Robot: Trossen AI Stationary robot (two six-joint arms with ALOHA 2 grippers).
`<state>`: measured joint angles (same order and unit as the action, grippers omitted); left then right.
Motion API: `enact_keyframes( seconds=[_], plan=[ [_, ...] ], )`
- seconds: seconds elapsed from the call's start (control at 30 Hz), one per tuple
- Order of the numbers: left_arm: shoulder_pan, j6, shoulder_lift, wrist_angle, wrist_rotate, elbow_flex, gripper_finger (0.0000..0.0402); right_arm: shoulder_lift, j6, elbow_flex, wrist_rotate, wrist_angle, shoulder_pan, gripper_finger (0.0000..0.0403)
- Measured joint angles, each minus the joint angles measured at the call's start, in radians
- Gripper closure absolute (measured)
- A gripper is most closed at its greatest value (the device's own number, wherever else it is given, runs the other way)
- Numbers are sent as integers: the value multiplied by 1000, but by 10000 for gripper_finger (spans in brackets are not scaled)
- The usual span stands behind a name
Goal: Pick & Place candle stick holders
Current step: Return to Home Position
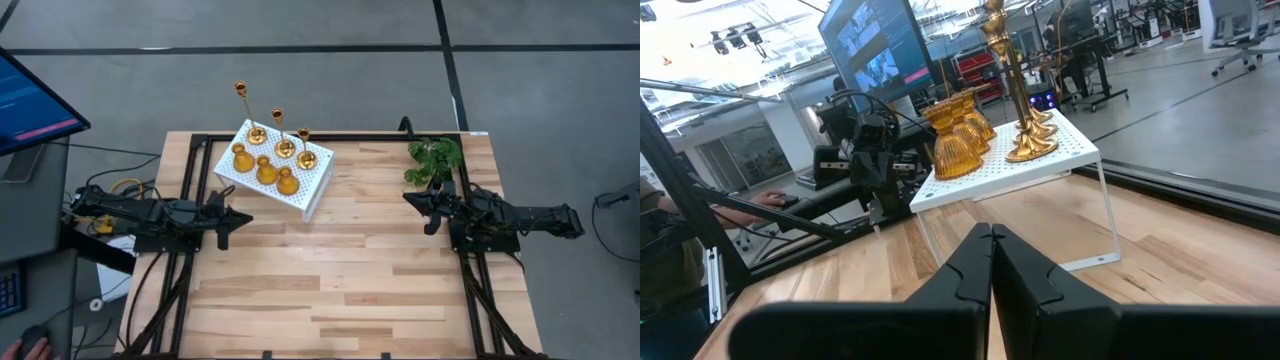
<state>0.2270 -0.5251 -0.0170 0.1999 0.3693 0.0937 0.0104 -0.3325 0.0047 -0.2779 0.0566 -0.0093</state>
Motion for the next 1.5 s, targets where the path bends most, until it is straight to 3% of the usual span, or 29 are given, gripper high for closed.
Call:
enact_keyframes(
  seconds=[1.5],
  plan=[
    [0, 0, 0, -30, 0, 0, 389, 0, 0, 0, 0, 0, 0, 403]
  ],
)
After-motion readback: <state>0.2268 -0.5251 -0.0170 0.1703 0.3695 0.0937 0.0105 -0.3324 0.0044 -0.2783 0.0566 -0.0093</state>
